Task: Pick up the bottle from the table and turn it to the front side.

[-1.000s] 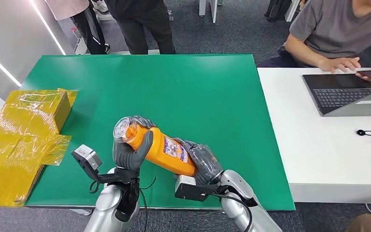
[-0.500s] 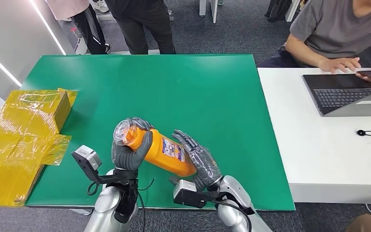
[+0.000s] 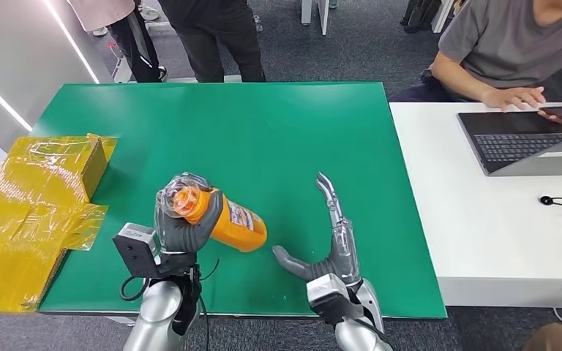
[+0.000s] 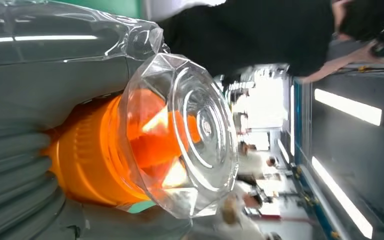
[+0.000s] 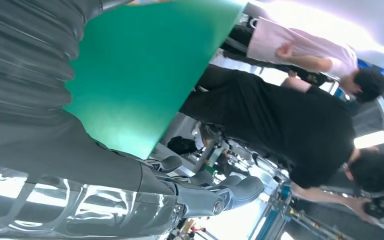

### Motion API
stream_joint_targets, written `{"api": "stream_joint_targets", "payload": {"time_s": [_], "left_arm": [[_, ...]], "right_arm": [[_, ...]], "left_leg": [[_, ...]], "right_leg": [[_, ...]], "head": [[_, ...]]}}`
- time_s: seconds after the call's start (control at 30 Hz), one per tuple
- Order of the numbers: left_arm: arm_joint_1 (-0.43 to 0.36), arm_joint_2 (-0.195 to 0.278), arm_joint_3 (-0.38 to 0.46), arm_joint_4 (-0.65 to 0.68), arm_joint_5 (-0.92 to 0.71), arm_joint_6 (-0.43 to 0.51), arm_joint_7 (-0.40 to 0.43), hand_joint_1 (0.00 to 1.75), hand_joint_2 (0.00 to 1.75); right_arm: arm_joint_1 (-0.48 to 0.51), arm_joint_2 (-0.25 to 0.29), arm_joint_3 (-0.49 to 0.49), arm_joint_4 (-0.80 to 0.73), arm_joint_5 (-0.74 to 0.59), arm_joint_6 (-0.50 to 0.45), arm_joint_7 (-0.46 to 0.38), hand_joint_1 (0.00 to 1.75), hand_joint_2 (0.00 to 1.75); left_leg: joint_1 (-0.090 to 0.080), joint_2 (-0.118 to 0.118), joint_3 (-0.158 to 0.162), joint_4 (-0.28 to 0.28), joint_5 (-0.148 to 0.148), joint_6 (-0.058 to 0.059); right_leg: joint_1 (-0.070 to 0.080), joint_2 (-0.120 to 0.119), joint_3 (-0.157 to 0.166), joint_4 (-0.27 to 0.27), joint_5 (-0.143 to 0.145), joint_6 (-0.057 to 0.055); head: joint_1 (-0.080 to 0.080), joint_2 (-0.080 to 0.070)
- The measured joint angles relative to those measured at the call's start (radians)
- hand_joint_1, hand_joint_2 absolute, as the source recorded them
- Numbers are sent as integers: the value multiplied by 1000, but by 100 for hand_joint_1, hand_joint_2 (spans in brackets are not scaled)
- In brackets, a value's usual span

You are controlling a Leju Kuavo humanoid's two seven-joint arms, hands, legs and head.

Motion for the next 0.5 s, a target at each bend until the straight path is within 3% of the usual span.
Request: {"api": "stream_joint_targets", "payload": {"time_s": [0.27,0.37,0.5], "left_arm": [[-72,65,69,-24,-333,243,81,175,175],[-109,97,96,-15,-528,324,123,175,175],[-209,162,186,68,-751,354,118,175,175]], "right_arm": [[38,3,2,-50,-46,-25,-23,0,175],[41,3,4,-52,-62,-24,-34,0,175],[39,3,10,-51,-83,-25,-39,0,175]], "left_leg": [[0,0,0,0,0,0],[0,0,0,0,1,-1],[0,0,1,0,1,-1]], "right_leg": [[0,0,0,1,0,0],[0,0,0,1,0,0],[0,0,0,1,0,0]], "head": [[0,0],[0,0],[0,0]]}}
